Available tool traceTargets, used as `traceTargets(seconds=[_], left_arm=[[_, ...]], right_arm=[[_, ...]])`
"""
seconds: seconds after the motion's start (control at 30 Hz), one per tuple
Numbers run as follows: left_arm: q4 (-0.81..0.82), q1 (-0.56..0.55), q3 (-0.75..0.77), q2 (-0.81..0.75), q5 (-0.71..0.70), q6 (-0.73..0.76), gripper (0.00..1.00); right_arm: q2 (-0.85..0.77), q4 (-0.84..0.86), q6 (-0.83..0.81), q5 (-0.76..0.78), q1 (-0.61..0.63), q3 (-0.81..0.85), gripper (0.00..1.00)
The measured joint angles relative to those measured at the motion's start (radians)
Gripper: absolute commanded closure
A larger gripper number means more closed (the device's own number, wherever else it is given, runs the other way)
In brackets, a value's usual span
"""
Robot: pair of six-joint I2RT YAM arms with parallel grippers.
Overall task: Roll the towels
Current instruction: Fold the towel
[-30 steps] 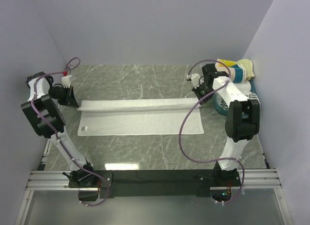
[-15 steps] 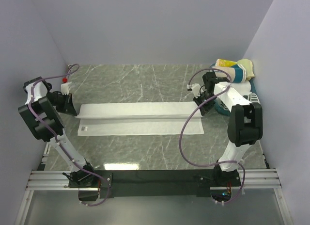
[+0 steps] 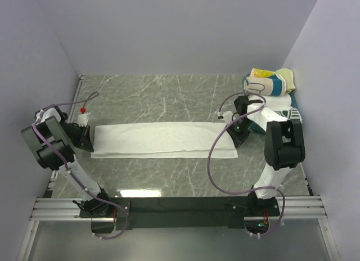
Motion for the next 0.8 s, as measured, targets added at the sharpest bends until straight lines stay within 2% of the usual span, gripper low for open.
traceTargets(seconds=[0.4, 0.8], left_arm=[[0.089, 0.0, -0.029, 0.005, -0.033, -0.051, 1.0], [-0.014, 0.0, 0.083, -0.006, -0.01, -0.038, 1.0]], right_arm=[[0.036, 0.041, 0.025, 0.003, 0.0, -0.023, 1.0], [-0.023, -0.023, 0.023, -0.008, 0.0, 0.027, 1.0]])
